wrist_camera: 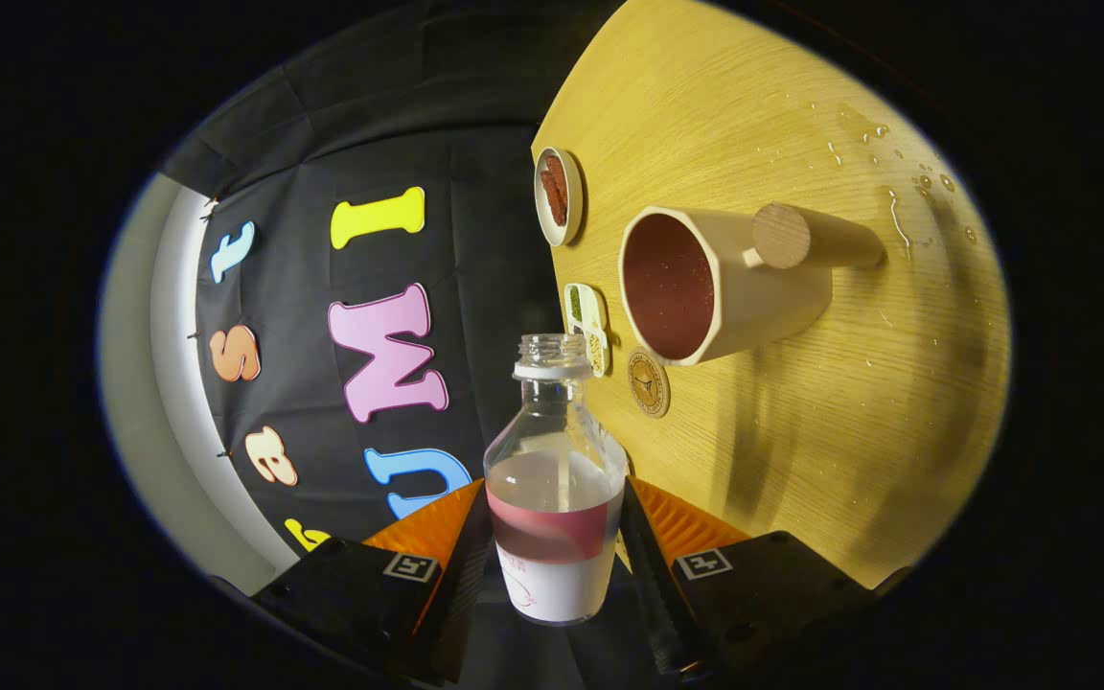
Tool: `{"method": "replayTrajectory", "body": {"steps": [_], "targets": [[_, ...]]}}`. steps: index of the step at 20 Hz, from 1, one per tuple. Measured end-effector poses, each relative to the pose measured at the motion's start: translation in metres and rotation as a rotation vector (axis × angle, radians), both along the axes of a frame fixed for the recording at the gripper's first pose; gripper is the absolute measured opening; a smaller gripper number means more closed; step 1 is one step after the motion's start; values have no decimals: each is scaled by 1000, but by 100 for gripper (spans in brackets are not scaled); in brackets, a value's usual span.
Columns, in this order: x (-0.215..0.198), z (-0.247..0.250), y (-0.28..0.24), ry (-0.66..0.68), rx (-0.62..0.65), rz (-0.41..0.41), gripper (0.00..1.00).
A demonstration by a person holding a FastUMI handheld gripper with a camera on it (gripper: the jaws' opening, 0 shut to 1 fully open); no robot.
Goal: Take the bottle from table, then pour the juice into the cup, finally place the bottle on the coaster
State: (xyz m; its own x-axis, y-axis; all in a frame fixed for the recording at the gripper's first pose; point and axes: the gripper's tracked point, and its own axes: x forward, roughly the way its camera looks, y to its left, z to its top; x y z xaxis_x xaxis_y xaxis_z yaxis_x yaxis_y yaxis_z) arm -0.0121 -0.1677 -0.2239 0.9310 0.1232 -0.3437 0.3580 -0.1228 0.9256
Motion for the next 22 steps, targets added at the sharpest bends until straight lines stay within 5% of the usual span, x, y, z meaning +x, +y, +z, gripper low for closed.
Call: {"method": "replayTrajectory", "body": {"steps": [22], "targets": [[11, 9, -24, 21, 159, -70, 75]]}}
